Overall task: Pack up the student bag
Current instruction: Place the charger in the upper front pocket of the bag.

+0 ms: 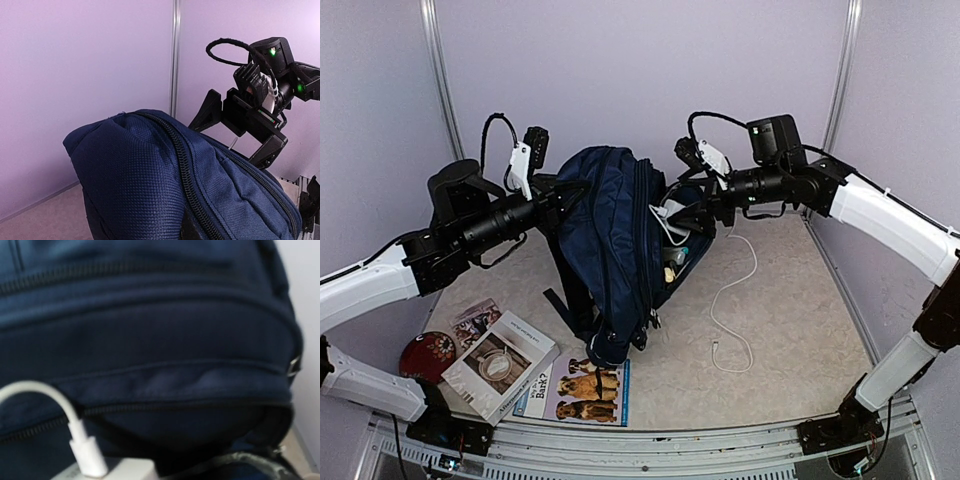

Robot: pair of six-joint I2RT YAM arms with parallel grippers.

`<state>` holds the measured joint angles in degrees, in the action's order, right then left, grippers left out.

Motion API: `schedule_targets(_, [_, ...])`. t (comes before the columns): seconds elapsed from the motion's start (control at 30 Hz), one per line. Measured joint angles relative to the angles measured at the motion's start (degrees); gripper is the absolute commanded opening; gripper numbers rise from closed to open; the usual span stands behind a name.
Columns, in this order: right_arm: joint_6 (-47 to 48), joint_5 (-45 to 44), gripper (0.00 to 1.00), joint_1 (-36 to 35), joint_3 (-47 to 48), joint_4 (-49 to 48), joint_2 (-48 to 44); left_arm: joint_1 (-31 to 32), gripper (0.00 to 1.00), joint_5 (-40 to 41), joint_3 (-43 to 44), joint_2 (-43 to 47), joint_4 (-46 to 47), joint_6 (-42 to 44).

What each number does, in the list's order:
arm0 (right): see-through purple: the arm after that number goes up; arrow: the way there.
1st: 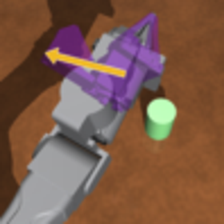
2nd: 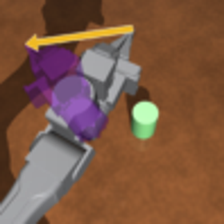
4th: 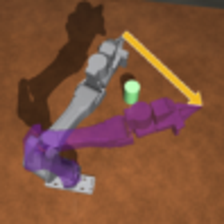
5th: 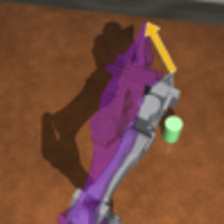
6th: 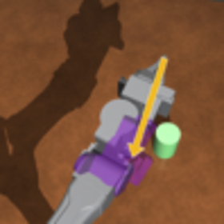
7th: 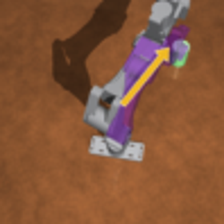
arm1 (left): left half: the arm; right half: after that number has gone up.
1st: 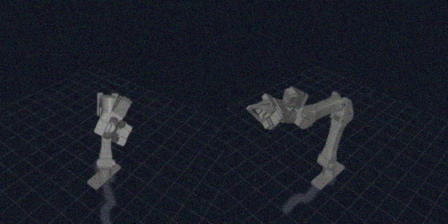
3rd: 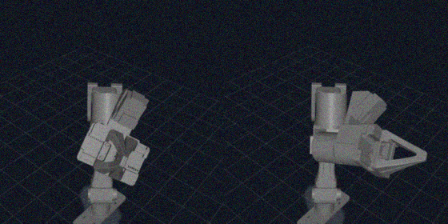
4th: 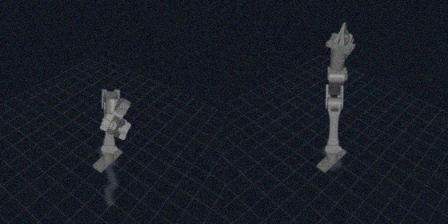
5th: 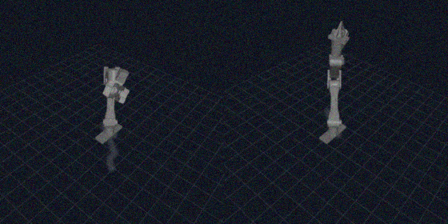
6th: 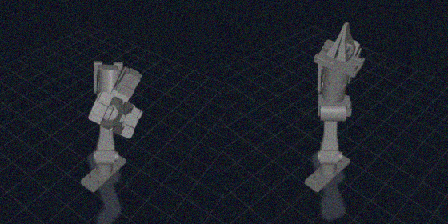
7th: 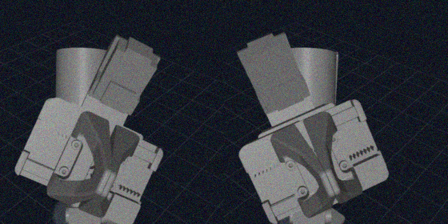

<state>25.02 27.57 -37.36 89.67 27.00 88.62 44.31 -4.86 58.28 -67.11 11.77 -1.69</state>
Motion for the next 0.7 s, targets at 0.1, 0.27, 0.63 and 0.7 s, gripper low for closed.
schedule_targets(0.1, [0.0, 0.2, 0.98, 0.0, 0.9, 0.0, -0.2, 0.0, 0.0, 0.3, 0.1, 0.1, -0.3, 0.4])
schedule_targets(0.27, [0.0, 3.1, 0.74, 0.0, 2.7, 0.5, -1.1, 0.0, 0.0, 0.7, 0.1, 0.1, -0.4, 0.7])
schedule_targets(0.63, [-6.4, 3.6, 0.37, -1.5, 5.4, 8.4, -1.2, 0.0, 0.0, 0.8, 0.3, 0.4, -0.8, 0.8])
schedule_targets(0.7, [-7.8, 1.7, 0.35, -2.5, 5.4, 9.7, -0.4, 0.0, 0.0, 0.6, 0.4, 0.4, -0.9, 0.8])
